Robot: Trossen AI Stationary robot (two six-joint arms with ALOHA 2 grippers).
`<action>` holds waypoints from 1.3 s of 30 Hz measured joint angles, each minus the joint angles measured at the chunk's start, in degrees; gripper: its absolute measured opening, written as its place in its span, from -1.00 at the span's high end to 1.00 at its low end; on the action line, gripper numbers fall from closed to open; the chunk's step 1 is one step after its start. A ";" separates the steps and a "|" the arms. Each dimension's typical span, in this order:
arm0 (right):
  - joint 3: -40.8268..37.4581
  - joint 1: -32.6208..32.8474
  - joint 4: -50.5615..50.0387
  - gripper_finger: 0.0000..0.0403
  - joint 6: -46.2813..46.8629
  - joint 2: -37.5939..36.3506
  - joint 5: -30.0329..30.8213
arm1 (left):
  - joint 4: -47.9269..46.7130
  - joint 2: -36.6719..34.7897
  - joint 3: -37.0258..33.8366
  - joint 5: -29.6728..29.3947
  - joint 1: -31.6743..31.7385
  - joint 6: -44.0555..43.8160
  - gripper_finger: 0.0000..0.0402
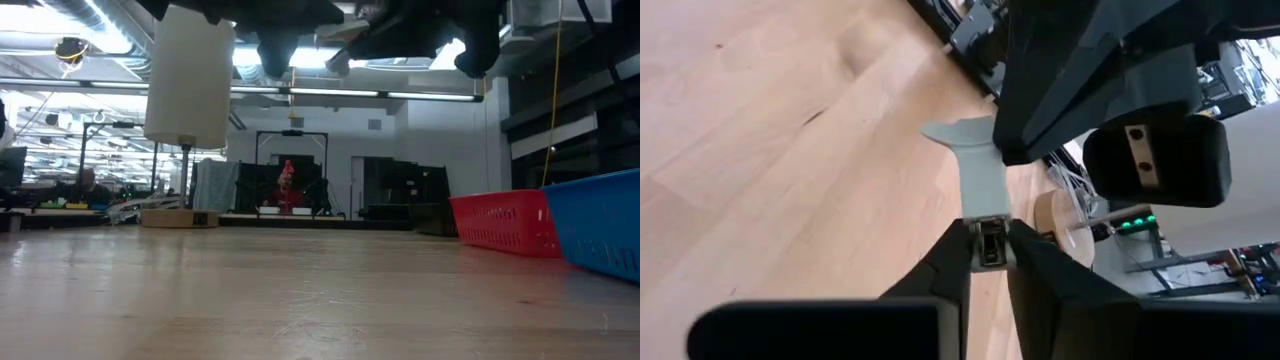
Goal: Pick and place Stapler, Stapler remover, tape
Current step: Put the white staple remover into the red basket
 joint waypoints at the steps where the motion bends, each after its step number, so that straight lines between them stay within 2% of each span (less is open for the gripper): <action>1: 0.00 -0.01 -0.11 0.78 0.00 0.00 0.00 | -0.02 0.00 0.00 -0.03 0.00 0.00 0.99; 12: 0.01 0.00 -2.31 0.78 4.53 -0.78 -0.31 | 0.02 0.00 0.00 -0.08 0.04 0.22 0.92; 18: -0.04 0.03 -5.30 0.78 7.66 -1.51 -0.61 | 0.34 0.00 0.00 -0.21 0.14 0.17 0.75; 23: -0.03 0.02 -9.10 0.78 11.54 -2.20 -2.54 | 0.25 0.00 0.00 -0.17 1.18 0.15 0.52; 30: -0.04 -0.15 -21.27 0.78 20.92 -6.91 -5.98 | 0.09 0.00 0.00 -5.40 2.38 0.17 0.24; 36: -0.17 -0.16 -35.21 0.78 33.09 -14.11 -5.93 | -0.06 -0.02 0.00 -6.71 2.34 0.15 0.17; 39: -2.28 -0.16 -38.65 0.78 38.75 -17.61 -5.86 | 0.00 -0.02 0.00 -6.71 2.36 0.16 0.18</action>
